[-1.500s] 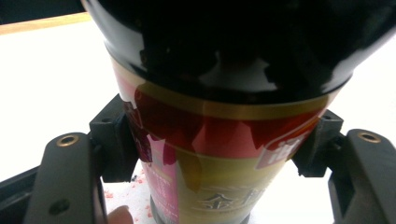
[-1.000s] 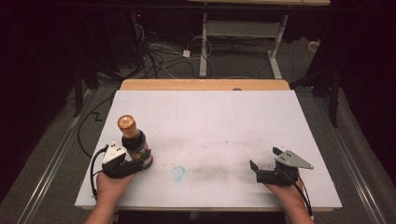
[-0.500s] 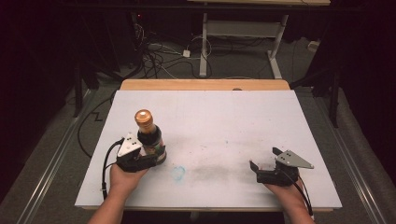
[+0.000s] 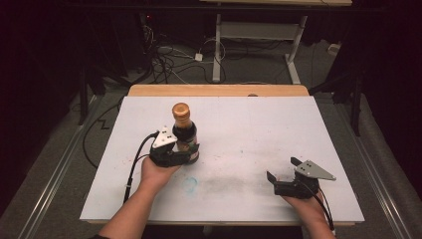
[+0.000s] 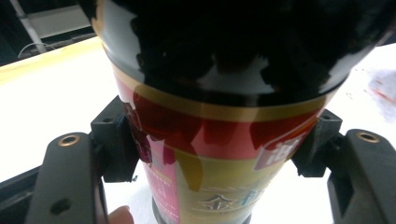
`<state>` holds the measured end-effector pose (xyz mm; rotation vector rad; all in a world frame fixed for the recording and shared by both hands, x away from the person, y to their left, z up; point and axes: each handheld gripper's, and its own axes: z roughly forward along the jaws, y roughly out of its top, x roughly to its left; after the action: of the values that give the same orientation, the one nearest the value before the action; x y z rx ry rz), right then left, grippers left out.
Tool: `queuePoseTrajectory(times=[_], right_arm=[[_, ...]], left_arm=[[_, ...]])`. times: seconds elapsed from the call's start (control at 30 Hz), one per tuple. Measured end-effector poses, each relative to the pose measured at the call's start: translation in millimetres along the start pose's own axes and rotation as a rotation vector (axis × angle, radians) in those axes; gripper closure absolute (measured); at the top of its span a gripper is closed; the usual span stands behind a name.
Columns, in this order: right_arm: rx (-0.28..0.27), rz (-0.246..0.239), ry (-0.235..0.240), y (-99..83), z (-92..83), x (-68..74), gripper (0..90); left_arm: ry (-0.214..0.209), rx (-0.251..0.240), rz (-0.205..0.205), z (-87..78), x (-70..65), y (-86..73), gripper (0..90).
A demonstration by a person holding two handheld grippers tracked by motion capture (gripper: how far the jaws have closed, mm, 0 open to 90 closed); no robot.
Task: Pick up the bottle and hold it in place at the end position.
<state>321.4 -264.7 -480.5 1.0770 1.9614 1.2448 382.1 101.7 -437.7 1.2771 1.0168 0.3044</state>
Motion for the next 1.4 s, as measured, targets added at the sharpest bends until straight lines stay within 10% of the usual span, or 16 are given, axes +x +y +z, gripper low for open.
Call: queuePoseTrajectory(times=[0.63,1.4], right_arm=[[0.007,0.003,0.003,-0.2,1.3,-1.0,0.4],[-0.004,-0.005,-0.001,-0.8,0.1,0.1,0.4]], left_arm=[[-0.060,0.059,-0.018,75.3,-5.5,-12.4,29.0],[-0.111,0.077,0.001,98.4,-13.4,-18.4,28.4]])
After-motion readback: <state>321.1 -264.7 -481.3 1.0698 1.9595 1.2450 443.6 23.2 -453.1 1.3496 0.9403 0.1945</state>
